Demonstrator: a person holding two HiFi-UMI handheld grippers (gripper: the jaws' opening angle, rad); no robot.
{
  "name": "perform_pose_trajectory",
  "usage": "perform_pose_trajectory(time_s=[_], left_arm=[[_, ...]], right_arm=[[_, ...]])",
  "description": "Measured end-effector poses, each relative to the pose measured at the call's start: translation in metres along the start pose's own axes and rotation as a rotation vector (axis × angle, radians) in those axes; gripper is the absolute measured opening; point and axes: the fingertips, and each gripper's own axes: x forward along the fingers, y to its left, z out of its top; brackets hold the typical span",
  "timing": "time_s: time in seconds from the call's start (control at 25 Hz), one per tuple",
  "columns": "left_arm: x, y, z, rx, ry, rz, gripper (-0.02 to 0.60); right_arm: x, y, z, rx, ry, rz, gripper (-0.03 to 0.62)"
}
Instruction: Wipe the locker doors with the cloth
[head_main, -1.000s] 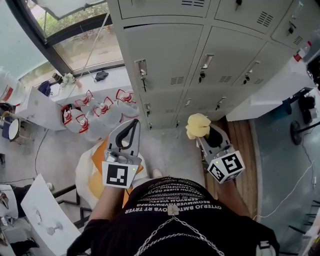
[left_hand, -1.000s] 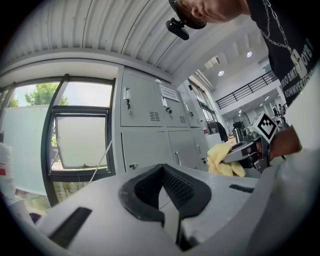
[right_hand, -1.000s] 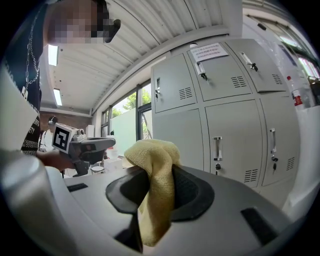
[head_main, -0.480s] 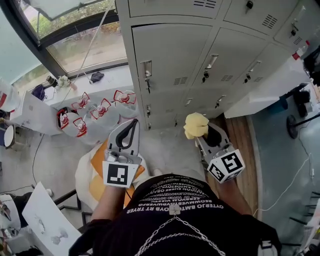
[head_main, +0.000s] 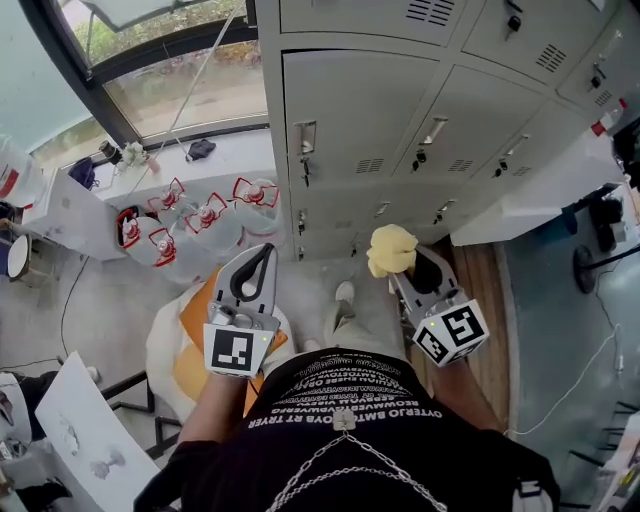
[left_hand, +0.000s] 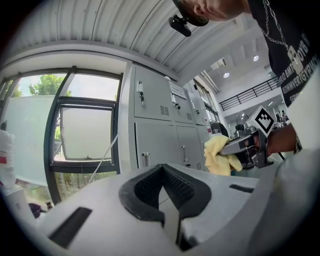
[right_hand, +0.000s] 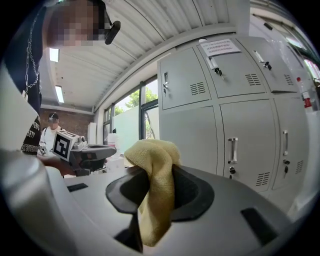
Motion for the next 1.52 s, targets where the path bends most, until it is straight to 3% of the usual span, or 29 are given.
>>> perform_pose_trajectory(time_s=[0.68, 1.52], left_arm=[[0.023, 0.008, 0.008, 0.064, 0.019, 0.072, 0.006], [0.085, 0.039, 0.005, 0.069, 0.017, 0.101, 0.006]], right_arm=[[0.051, -0.023, 0.004, 0.015, -0.025, 0.131, 0.11], [0.144, -0.045, 0.07, -0.053, -0.13, 0.256, 0.11]])
